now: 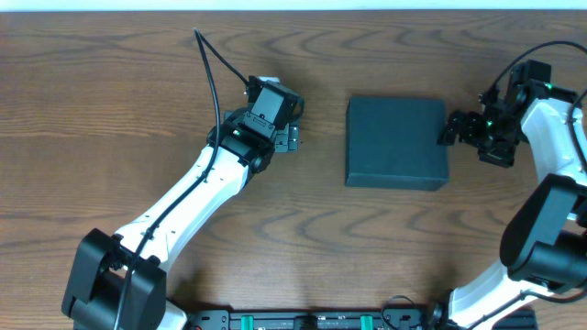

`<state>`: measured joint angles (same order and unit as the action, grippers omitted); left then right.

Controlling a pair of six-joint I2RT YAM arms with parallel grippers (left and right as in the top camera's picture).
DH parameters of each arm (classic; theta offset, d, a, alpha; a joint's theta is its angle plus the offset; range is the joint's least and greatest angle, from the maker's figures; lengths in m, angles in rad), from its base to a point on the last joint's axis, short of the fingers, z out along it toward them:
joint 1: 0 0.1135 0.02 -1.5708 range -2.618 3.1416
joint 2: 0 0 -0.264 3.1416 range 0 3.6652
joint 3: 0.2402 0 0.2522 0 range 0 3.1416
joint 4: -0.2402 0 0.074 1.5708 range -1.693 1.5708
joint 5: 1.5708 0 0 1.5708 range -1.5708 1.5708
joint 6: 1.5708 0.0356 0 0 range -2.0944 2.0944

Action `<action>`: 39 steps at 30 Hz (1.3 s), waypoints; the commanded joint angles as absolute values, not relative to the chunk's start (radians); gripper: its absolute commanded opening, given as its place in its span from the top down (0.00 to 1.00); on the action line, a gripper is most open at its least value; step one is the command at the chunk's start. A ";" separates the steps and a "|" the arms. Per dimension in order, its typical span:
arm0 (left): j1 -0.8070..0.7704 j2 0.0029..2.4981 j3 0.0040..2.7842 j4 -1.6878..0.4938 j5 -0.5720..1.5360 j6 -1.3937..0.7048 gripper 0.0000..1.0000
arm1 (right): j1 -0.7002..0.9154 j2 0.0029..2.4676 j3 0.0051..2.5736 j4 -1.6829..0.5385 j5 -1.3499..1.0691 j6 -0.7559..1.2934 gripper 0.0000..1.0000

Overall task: Pack container
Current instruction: 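Release the box and lift both grippers away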

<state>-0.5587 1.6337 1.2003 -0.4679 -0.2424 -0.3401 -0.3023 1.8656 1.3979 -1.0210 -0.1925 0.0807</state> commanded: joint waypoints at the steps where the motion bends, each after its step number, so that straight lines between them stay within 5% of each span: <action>1: -0.549 1.648 1.198 -0.474 -0.247 -0.333 0.05 | -0.287 1.893 1.398 -1.013 -0.179 0.093 0.01; 21: -0.446 1.648 1.198 -0.558 -0.250 -0.329 0.05 | -0.016 1.905 1.398 -0.950 -0.157 0.142 0.01; 39: -0.437 1.648 1.197 -0.572 -0.236 -0.329 0.05 | -0.258 1.757 1.397 -1.055 -0.165 0.077 0.01</action>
<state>-0.4412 1.6337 1.1999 -0.5720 -0.2420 -0.3397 -0.2333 1.7741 1.4025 -1.0451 -0.2081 0.1020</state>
